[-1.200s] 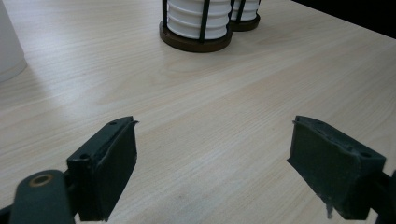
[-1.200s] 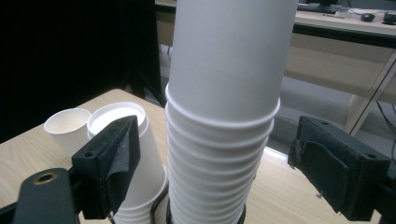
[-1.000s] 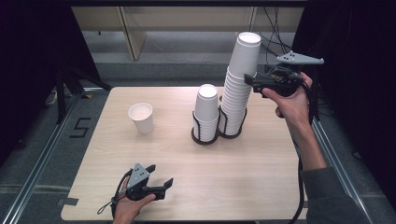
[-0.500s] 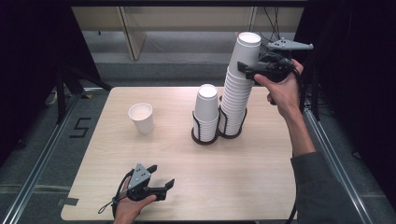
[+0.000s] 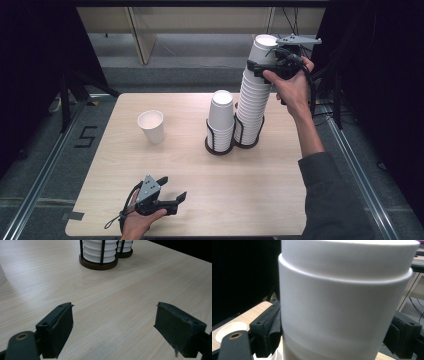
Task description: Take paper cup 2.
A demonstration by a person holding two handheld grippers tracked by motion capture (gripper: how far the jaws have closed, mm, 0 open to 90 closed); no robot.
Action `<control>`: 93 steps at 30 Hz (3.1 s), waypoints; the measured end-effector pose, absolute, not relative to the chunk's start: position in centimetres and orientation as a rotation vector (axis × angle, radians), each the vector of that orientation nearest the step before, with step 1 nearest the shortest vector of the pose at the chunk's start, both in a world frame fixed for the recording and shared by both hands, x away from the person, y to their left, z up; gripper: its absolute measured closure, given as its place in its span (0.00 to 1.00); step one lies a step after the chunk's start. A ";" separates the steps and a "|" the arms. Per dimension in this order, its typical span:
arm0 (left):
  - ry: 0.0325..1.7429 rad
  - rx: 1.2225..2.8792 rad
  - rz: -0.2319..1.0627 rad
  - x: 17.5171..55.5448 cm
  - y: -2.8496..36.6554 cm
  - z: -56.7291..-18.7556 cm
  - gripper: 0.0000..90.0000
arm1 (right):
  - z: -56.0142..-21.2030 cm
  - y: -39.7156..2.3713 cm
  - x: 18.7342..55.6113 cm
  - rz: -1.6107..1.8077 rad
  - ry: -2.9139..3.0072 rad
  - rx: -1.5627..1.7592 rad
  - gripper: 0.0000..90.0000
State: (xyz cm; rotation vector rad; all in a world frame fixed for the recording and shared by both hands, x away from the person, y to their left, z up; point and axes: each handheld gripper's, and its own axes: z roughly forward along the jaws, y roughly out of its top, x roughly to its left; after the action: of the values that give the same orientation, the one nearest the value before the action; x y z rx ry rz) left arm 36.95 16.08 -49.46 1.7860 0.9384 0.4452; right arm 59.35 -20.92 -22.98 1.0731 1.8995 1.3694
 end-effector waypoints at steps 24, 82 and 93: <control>0.924 1.790 0.439 36.9 16.1 -49.5 0.16 | -17.5 -20.8 58.9 1.423 1.798 1.068 0.20; 0.911 1.762 0.465 37.3 16.3 -49.5 0.16 | -30.6 -19.3 44.2 1.549 2.083 0.832 0.20; 0.914 1.745 0.505 37.5 17.2 -49.1 0.16 | -34.6 -17.2 44.3 1.558 2.182 0.836 0.20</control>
State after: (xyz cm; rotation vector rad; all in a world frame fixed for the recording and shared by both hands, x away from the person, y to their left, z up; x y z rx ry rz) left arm 37.53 17.22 -49.13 1.7450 0.9138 0.5054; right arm 44.27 -17.24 -34.59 0.8360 2.1817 1.5577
